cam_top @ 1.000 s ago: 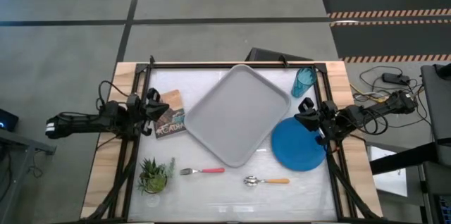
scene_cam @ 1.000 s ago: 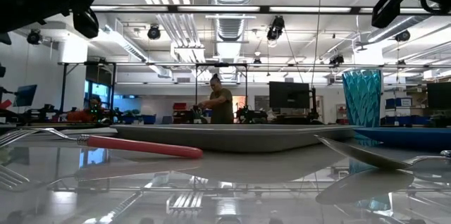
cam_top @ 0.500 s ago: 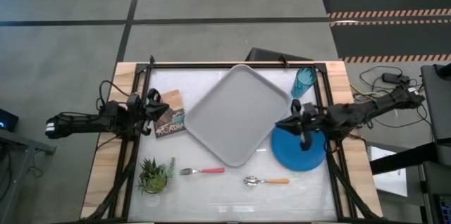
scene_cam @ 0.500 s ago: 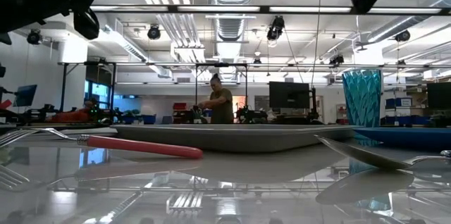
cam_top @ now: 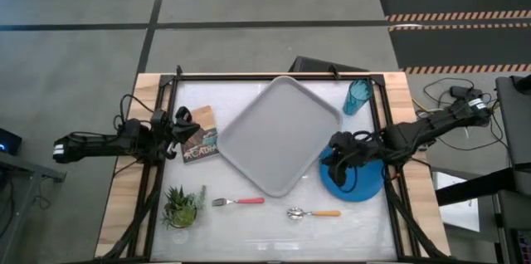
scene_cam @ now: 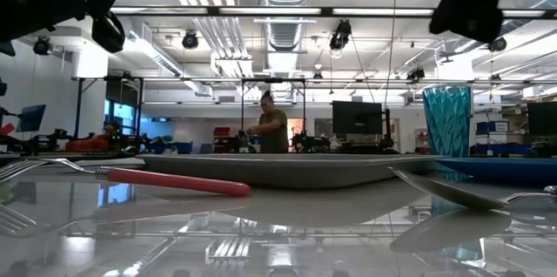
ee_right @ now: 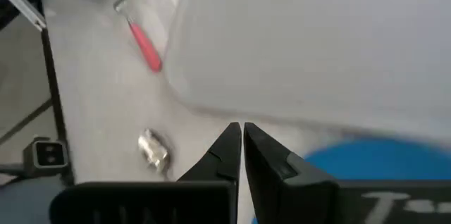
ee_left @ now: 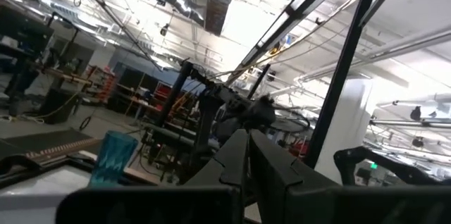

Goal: Pick and place plate/cup/fork/spoon on tray
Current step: Put the blue plate on the gray serving tray

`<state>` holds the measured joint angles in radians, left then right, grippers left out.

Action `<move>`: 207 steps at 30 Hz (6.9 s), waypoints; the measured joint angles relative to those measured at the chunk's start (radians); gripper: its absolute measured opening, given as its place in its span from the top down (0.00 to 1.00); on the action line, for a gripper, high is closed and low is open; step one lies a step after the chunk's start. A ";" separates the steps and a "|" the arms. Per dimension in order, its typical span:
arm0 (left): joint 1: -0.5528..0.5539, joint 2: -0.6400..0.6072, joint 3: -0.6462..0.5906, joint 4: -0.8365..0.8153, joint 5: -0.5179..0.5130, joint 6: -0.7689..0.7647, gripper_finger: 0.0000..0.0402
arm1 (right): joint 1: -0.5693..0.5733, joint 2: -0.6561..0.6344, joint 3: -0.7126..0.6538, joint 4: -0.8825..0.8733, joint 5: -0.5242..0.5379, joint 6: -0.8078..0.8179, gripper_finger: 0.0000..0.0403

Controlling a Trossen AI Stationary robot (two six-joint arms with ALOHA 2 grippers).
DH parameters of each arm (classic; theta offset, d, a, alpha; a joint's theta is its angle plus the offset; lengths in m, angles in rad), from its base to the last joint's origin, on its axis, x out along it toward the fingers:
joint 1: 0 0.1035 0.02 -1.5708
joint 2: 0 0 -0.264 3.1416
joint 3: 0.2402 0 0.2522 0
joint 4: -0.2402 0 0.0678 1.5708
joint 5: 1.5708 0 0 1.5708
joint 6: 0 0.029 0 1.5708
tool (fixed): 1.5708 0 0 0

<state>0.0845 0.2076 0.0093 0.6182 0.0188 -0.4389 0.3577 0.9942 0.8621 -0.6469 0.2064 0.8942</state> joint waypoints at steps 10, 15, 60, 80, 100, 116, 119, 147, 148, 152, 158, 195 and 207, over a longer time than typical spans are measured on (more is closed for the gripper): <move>0.000 0.011 0.000 0.003 0.000 0.000 1.00 | 0.139 0.214 0.109 -0.244 -0.144 0.352 0.98; 0.000 0.014 0.000 0.001 0.000 0.000 1.00 | 0.179 0.332 0.160 -0.292 -0.179 0.418 0.98; 0.000 0.013 0.000 0.001 0.000 0.001 1.00 | 0.119 0.711 0.217 -0.305 -0.108 0.483 0.43; 0.000 0.013 0.000 0.001 0.000 0.001 1.00 | 0.119 0.714 0.224 -0.312 -0.147 0.512 0.85; 0.000 0.012 0.000 0.001 0.000 0.001 1.00 | 0.133 0.715 0.478 -0.646 -0.220 0.419 0.95; 0.000 0.012 0.000 0.001 0.000 -0.001 1.00 | 0.140 0.709 0.802 -0.920 -0.227 0.218 0.98; 0.000 0.012 0.000 0.001 0.000 -0.001 1.00 | 0.147 0.700 0.847 -0.922 -0.187 0.213 0.98; 0.000 0.012 0.000 0.001 0.000 -0.002 1.00 | 0.280 0.556 0.370 -0.271 -0.023 0.428 0.97; 0.000 0.012 0.000 0.001 0.000 -0.002 1.00 | 0.279 0.556 0.342 -0.238 -0.026 0.467 0.96; 0.000 0.012 0.000 0.001 0.000 -0.002 1.00 | 0.266 0.571 0.284 -0.175 -0.050 0.571 0.85; 0.000 0.010 0.000 0.003 0.000 -0.001 1.00 | 0.228 0.580 0.283 -0.191 -0.057 0.599 0.55; 0.000 0.012 0.001 0.002 0.000 0.001 1.00 | 0.144 1.087 0.810 -0.736 -0.241 0.690 0.35; 0.000 0.012 0.001 0.001 0.000 0.001 1.00 | 0.138 1.129 0.794 -0.735 -0.232 0.678 0.36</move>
<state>0.0849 0.2199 0.0101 0.6197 0.0185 -0.4380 0.4953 2.1236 1.6558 -1.3819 -0.0254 1.5721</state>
